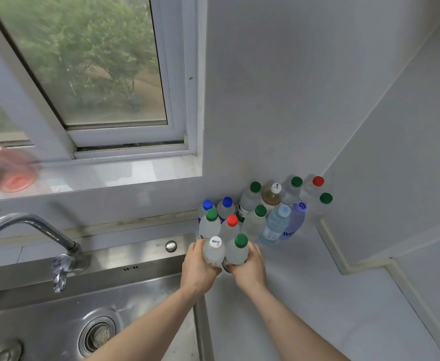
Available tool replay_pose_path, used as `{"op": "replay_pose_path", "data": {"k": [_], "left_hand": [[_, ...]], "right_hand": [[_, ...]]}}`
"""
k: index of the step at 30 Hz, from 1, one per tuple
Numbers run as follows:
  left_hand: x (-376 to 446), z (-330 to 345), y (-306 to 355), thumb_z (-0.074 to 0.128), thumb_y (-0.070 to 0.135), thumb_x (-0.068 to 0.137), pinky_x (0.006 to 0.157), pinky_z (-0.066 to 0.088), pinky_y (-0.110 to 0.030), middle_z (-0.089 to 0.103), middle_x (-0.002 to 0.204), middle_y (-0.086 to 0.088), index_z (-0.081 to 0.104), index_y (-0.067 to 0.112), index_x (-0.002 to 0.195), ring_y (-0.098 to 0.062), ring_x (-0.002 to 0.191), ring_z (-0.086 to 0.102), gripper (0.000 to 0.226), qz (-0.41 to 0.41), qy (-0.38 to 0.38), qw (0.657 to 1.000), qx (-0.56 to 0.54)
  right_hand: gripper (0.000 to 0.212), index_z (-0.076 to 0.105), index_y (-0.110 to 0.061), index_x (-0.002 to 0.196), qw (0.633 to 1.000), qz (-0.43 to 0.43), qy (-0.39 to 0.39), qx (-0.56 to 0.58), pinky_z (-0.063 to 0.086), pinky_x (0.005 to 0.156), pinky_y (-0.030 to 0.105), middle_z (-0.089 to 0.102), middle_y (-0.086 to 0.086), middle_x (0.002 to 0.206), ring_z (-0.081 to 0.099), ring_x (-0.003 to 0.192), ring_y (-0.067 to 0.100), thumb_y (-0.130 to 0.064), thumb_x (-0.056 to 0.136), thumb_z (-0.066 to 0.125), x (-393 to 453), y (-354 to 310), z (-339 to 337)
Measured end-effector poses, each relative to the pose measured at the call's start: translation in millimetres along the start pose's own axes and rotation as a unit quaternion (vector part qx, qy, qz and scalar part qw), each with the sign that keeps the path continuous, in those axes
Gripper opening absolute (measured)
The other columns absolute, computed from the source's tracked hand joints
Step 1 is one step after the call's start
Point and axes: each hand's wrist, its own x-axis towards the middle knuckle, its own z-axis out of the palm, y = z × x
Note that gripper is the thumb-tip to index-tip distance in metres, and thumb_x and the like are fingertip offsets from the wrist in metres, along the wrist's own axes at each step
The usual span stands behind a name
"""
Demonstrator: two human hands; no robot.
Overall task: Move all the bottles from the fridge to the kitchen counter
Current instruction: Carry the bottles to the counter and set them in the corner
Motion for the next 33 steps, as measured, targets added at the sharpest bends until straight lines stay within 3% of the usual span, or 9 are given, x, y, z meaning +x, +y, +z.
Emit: {"op": "replay_pose_path", "data": {"k": [4, 8, 14, 18, 22, 26, 28, 33], "left_hand": [[0, -3, -1, 0.084, 0.023, 0.066, 0.081, 0.045, -0.026, 0.051, 0.117, 0.012, 0.050, 0.034, 0.119, -0.012, 0.100, 0.057, 0.064, 0.001, 0.000, 1.000, -0.011], [-6, -7, -3, 0.082, 0.030, 0.064, 0.085, 0.054, -0.035, 0.052, 0.116, 0.016, 0.050, 0.041, 0.116, -0.011, 0.101, 0.061, 0.062, 0.002, 0.004, 1.000, -0.008], [-3, -7, 3, 0.084, 0.030, 0.071, 0.089, 0.054, -0.043, 0.053, 0.117, 0.009, 0.048, 0.034, 0.110, -0.020, 0.101, 0.060, 0.054, 0.003, -0.008, 1.000, 0.010], [-4, -7, 6, 0.083, 0.028, 0.074, 0.089, 0.052, -0.040, 0.052, 0.119, 0.005, 0.047, 0.028, 0.116, -0.022, 0.103, 0.058, 0.055, 0.000, -0.008, 1.000, 0.023], [-16, -14, 8, 0.082, 0.026, 0.077, 0.090, 0.046, -0.028, 0.050, 0.133, 0.007, 0.043, 0.027, 0.133, -0.014, 0.110, 0.054, 0.069, -0.003, -0.022, 0.999, 0.023], [-43, -34, 1, 0.078, 0.027, 0.076, 0.106, 0.043, -0.030, 0.040, 0.146, 0.008, 0.031, 0.025, 0.149, -0.015, 0.133, 0.045, 0.086, 0.048, -0.056, 0.992, 0.100], [-61, -47, -8, 0.073, 0.030, 0.077, 0.111, 0.040, -0.030, 0.037, 0.148, 0.009, 0.028, 0.026, 0.152, -0.015, 0.135, 0.042, 0.088, 0.087, -0.073, 0.983, 0.141], [-112, -84, -24, 0.068, 0.033, 0.085, 0.108, 0.038, -0.022, 0.035, 0.146, 0.017, 0.040, 0.032, 0.145, -0.008, 0.134, 0.041, 0.066, 0.177, -0.114, 0.961, 0.180]], "right_hand": [[0.057, 0.063, -0.024, 0.117, 1.000, -0.015, -0.017, -0.013, 0.054, 0.090, 0.036, 0.060, -0.003, 0.116, 0.057, 0.113, 0.020, -0.023, 0.065, 0.086, 2, 1, -2], [0.064, 0.060, -0.022, 0.125, 1.000, 0.001, -0.007, -0.003, 0.052, 0.094, 0.038, 0.061, 0.000, 0.124, 0.057, 0.118, 0.023, -0.025, 0.068, 0.088, -4, 6, -3], [0.058, 0.064, -0.023, 0.118, 1.000, 0.025, -0.018, 0.004, 0.053, 0.092, 0.037, 0.064, 0.000, 0.120, 0.059, 0.113, 0.025, -0.022, 0.066, 0.090, 0, -1, -8], [0.056, 0.064, -0.025, 0.117, 0.999, 0.030, -0.026, 0.004, 0.054, 0.093, 0.040, 0.065, -0.002, 0.120, 0.061, 0.113, 0.025, -0.026, 0.067, 0.088, -3, -3, -9], [0.074, 0.054, -0.026, 0.140, 0.999, 0.031, -0.034, -0.003, 0.050, 0.104, 0.038, 0.059, -0.002, 0.136, 0.056, 0.126, 0.024, -0.024, 0.074, 0.087, -20, -1, -20], [0.080, 0.048, -0.024, 0.148, 0.998, 0.040, -0.039, -0.008, 0.048, 0.109, 0.040, 0.051, 0.000, 0.148, 0.054, 0.131, 0.022, -0.017, 0.077, 0.082, -52, 14, -34], [0.075, 0.050, -0.023, 0.147, 0.998, 0.044, -0.041, -0.010, 0.045, 0.110, 0.037, 0.051, 0.001, 0.147, 0.055, 0.131, 0.021, -0.017, 0.079, 0.081, -76, 20, -41], [0.067, 0.051, -0.023, 0.147, 0.998, 0.047, -0.046, -0.012, 0.036, 0.113, 0.024, 0.051, 0.000, 0.147, 0.050, 0.135, 0.017, -0.017, 0.085, 0.074, -142, 18, -48]]}}
